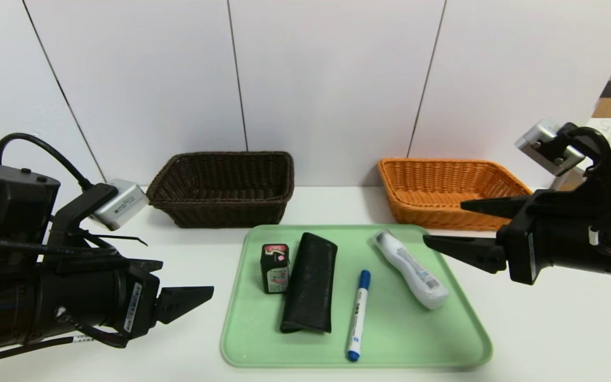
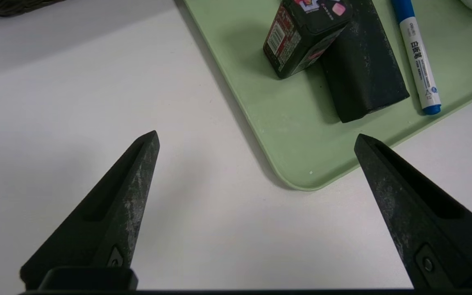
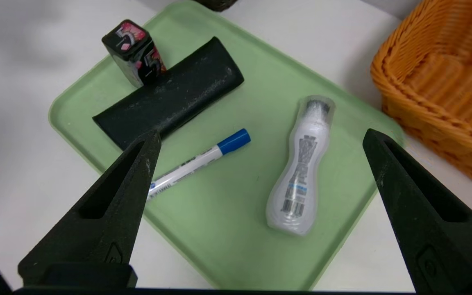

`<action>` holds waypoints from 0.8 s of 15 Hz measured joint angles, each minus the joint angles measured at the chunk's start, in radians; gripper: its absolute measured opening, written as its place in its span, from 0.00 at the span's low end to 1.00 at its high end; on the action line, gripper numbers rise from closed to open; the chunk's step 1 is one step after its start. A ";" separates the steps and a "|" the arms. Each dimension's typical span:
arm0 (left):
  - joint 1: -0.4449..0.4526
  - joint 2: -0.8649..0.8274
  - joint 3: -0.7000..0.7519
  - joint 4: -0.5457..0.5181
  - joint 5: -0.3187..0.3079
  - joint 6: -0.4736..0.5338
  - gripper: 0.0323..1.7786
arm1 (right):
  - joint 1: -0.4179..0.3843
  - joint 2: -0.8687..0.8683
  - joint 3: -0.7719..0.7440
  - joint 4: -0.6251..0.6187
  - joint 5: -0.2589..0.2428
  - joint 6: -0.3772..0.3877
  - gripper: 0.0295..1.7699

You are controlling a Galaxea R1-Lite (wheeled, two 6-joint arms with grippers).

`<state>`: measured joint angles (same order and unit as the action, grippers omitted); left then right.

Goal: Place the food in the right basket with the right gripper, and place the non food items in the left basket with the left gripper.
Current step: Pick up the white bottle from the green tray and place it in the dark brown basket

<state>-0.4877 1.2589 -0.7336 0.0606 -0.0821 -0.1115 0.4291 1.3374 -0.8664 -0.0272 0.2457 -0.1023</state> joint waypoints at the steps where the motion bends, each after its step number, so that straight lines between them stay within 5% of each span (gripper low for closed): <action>1: -0.004 -0.003 0.006 0.001 0.000 -0.001 0.95 | 0.004 0.011 -0.045 0.060 0.007 0.023 0.96; 7: -0.011 -0.017 0.023 0.000 0.000 -0.015 0.95 | 0.014 0.116 -0.290 0.478 0.001 0.065 0.96; 12: -0.022 -0.023 0.026 0.001 0.000 -0.015 0.95 | 0.010 0.230 -0.378 0.595 -0.078 0.056 0.96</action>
<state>-0.5094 1.2362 -0.7072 0.0619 -0.0826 -0.1264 0.4387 1.5672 -1.2445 0.5681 0.1679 -0.0466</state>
